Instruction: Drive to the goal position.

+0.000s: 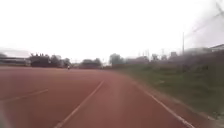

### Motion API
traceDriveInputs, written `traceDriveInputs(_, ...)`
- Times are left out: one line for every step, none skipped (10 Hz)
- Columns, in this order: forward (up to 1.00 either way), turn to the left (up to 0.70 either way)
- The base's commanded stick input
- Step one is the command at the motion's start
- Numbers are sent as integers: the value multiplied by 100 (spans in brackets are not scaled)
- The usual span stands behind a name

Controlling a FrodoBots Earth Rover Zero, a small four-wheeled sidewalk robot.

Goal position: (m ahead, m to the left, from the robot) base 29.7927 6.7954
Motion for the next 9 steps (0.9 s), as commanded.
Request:
traceDriveInputs(70, 0)
traceDriveInputs(70, 0)
traceDriveInputs(70, 0)
traceDriveInputs(70, -23)
traceDriveInputs(70, -23)
traceDriveInputs(70, -16)
traceDriveInputs(70, -13)
traceDriveInputs(70, -2)
traceDriveInputs(70, 0)
